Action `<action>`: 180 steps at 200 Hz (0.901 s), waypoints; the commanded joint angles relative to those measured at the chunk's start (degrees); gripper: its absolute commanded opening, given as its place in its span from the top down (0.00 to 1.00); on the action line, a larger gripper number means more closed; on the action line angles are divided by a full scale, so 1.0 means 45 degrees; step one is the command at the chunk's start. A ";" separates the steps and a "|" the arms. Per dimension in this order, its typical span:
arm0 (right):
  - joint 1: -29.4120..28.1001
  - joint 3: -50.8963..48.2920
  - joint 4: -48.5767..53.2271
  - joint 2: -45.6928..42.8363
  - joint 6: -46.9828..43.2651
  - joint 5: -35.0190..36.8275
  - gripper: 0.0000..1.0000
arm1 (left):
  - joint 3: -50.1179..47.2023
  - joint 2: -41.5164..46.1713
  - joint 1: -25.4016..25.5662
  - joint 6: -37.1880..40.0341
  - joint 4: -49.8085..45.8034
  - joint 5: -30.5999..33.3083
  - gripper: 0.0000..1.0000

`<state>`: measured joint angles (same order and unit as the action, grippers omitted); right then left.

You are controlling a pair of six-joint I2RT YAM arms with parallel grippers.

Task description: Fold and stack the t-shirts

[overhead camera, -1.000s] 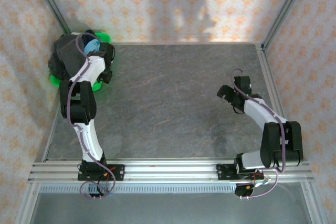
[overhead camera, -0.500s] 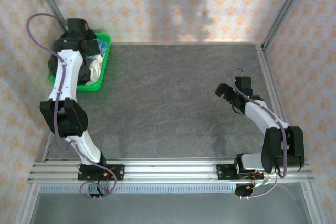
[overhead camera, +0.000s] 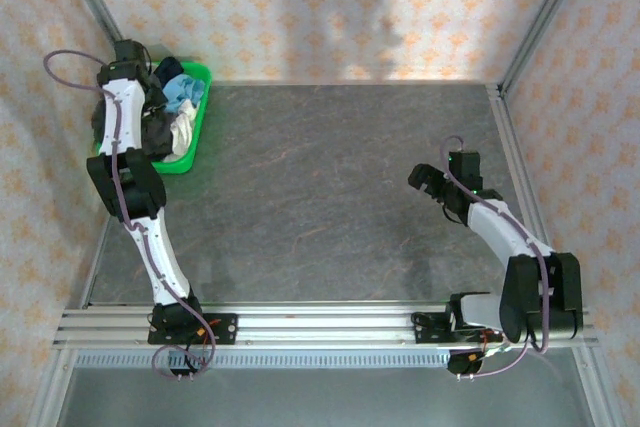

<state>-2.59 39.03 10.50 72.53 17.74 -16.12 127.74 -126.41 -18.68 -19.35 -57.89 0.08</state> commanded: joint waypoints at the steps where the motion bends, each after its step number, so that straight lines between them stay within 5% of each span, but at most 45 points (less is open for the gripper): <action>1: -0.0079 -0.0154 -0.0299 -0.0340 -0.0155 -0.0128 0.01 | -0.0063 0.1206 0.0049 -0.0235 -0.0282 -0.0365 0.79; 25: -0.0069 -0.0216 -0.0267 -0.0386 -0.0129 -0.0011 0.01 | 0.0670 0.1855 0.0049 -0.0205 -0.0691 -0.0461 1.00; 97: -0.0069 -0.0427 -0.0271 -0.0677 0.0015 0.0115 0.01 | 0.1378 0.5955 0.0051 -0.0278 0.0234 0.0506 1.00; 131: -0.0069 -0.0612 -0.0277 -0.0974 0.0043 0.0017 0.01 | 0.3430 0.6150 0.0150 -0.0450 0.0681 -0.3342 1.00; 146: -0.0068 -0.0718 -0.0304 -0.1360 0.0060 -0.0064 0.01 | 0.4605 0.6131 0.1174 -0.0353 0.0600 -0.4326 1.00; 180: -0.0066 -0.0738 -0.0016 -0.1649 0.0013 -0.0095 0.01 | 0.5756 0.6762 0.4619 0.0311 0.1604 -0.4218 1.00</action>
<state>-2.59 36.05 10.17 66.89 17.93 -16.56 150.52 -98.72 -5.39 -19.64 -58.08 -12.69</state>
